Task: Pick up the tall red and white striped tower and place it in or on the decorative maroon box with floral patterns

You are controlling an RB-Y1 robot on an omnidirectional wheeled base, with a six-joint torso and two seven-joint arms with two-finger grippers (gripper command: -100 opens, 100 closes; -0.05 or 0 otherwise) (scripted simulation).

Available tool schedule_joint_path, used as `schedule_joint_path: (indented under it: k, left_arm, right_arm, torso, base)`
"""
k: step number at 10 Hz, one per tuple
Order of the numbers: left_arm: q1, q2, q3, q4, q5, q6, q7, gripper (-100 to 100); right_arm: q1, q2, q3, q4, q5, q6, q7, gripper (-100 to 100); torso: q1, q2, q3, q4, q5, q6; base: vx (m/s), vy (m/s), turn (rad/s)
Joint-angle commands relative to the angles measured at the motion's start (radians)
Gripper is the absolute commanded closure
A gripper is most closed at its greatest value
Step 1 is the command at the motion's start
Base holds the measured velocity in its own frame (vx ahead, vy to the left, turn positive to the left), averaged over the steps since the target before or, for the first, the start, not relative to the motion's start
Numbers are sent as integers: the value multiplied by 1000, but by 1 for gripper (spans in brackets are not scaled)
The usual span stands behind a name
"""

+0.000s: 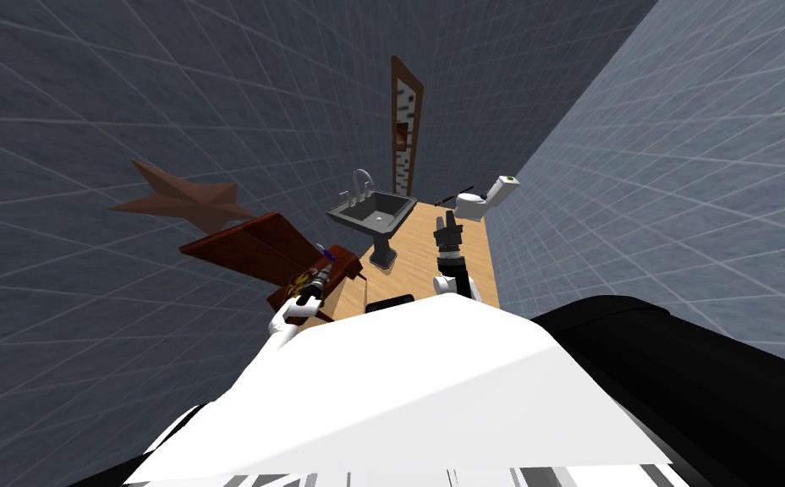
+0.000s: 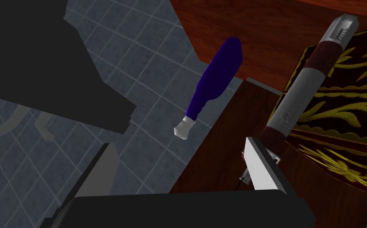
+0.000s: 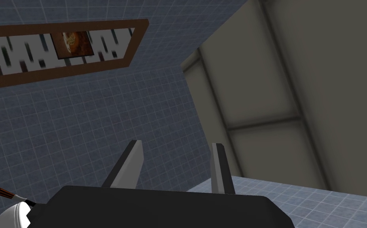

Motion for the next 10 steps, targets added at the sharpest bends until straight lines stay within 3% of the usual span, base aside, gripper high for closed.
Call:
schedule_joint_path:
  k: [1, 7, 9, 10]
  left_arm:
    - [-9, -1, 0, 29, 0, -8, -1, -100]
    - [-72, 106, 24, 229, 39, 72, 20, -100]
    - [-83, 134, 33, 268, 51, 87, 27, -100]
    - [-81, 130, 25, 251, 53, 83, 27, -100]
  right_arm:
    - [0, 0, 0, 0, 0, 0, 0, 0]
    - [0, 0, 0, 0, 0, 0, 0, 0]
    - [0, 0, 0, 0, 0, 0, 0, 0]
    - [0, 0, 0, 0, 0, 0, 0, 0]
  torso:
    - [0, 0, 0, 0, 0, 0]
    - [0, -2, -1, 0, 0, 0]
    - [0, -3, -2, -1, 0, 0]
    - [1, -4, -2, -1, 0, 0]
  base:
    - [1, -11, 0]
    - [45, -40, -41]
    - [84, -29, -40]
    - [40, -4, -7]
